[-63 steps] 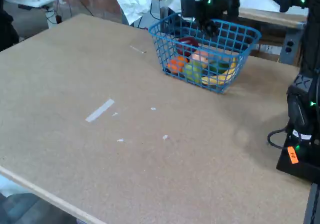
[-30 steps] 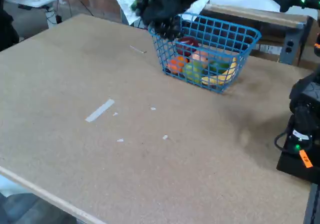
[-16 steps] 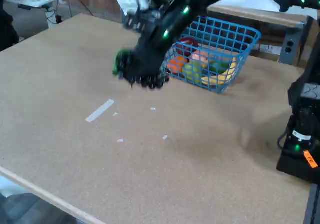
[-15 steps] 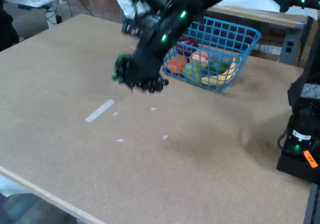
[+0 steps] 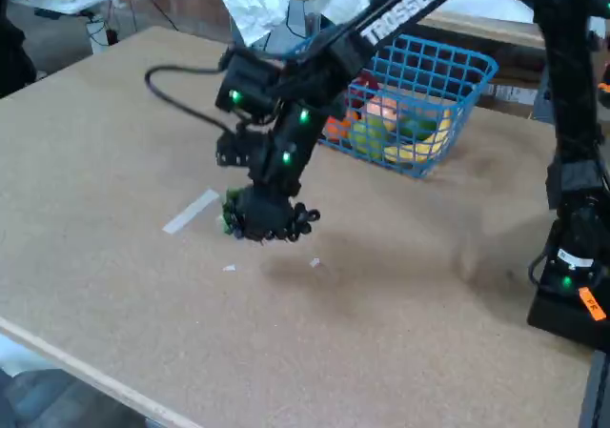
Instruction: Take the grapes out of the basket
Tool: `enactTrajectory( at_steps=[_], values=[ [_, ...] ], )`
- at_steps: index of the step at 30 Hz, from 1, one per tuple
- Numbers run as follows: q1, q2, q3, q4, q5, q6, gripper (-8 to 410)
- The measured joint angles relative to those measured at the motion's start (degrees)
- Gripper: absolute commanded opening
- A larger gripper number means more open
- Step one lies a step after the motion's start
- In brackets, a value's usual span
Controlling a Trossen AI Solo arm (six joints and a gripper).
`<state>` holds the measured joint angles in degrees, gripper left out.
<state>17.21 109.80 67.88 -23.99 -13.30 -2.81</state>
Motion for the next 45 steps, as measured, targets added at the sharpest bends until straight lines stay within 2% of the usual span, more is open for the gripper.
enactTrajectory(
  at_steps=[9, 12, 15, 24, 31, 45],
  values=[
    [0.09, 4.33, 0.00, 0.50, -0.90, -1.64, 1],
    [0.13, 4.57, 0.00, 0.70, -1.75, -1.79, 14],
    [0.17, 4.57, 0.00, 1.09, -2.16, -1.79, 47],
    [0.24, 4.57, 0.00, 5.75, -2.32, -1.75, 180],
    [0.24, 4.57, 0.00, 8.83, -2.34, -0.24, 236],
    [0.26, 4.57, 0.00, 9.64, -2.34, 1.49, 243]
  ],
)
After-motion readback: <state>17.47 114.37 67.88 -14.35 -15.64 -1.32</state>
